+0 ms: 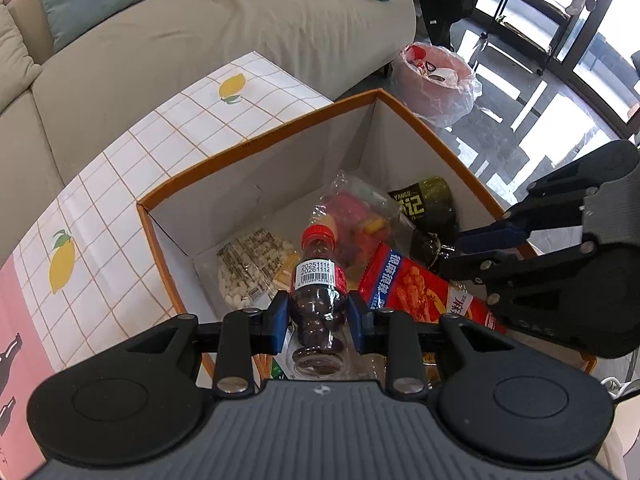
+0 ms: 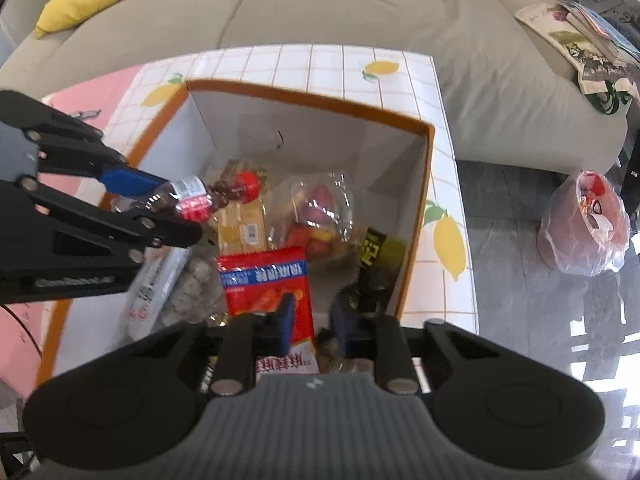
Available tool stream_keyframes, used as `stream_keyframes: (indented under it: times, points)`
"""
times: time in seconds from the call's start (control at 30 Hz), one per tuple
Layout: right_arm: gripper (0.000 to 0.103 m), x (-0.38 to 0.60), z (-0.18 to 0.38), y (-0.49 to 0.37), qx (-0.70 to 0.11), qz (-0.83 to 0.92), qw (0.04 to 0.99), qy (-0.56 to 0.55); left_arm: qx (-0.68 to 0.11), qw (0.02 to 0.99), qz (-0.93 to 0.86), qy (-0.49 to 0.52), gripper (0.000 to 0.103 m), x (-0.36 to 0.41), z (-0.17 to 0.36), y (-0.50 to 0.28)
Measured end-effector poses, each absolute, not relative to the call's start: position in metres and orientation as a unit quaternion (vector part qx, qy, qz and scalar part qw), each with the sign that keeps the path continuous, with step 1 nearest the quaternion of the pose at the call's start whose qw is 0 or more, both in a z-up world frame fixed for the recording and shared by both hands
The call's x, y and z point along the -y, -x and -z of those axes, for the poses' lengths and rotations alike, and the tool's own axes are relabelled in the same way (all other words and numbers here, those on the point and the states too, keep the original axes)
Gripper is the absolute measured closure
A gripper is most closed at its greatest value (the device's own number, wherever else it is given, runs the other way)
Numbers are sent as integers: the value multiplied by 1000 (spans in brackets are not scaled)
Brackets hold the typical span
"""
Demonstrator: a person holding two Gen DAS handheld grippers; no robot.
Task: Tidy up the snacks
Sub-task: 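Lower both items into the box and open both tools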
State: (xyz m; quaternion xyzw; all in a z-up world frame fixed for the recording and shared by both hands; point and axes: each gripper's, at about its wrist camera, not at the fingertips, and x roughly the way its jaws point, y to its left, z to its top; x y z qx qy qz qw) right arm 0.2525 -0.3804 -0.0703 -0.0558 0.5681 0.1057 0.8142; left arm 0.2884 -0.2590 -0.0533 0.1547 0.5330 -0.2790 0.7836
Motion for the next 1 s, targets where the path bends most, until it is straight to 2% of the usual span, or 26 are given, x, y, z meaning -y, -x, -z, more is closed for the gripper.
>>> stream_keyframes:
  times: [0.07,0.27,0.7,0.8,0.87,0.93,1.0]
  points:
    - [97,377,78,-253,-570,-102,812,69,-531,784,280,-159,69,261,56,-290]
    - [94,382,64,-237,-512,-94,851,67,-507,784,285,-214,69,276,65,-301]
    - [91,389,73,-232,-512,-94,853,25,-491,746,298,-338,68,312,97,-328]
    - [91,386,75,-233,-515,-94,851,27,-486,746,309,-334,59,313,95,-324]
    - [85,387,78,-236,-518,-95,850,28,-491,745,311,-328,44,312,93,-322]
    - [83,386,79,-237,-521,-95,848,31,-488,748,307,-329,42,310,92,-320]
    - [77,384,78,-237,-523,-96,846,33,-491,748,303,-326,42,307,88,-318]
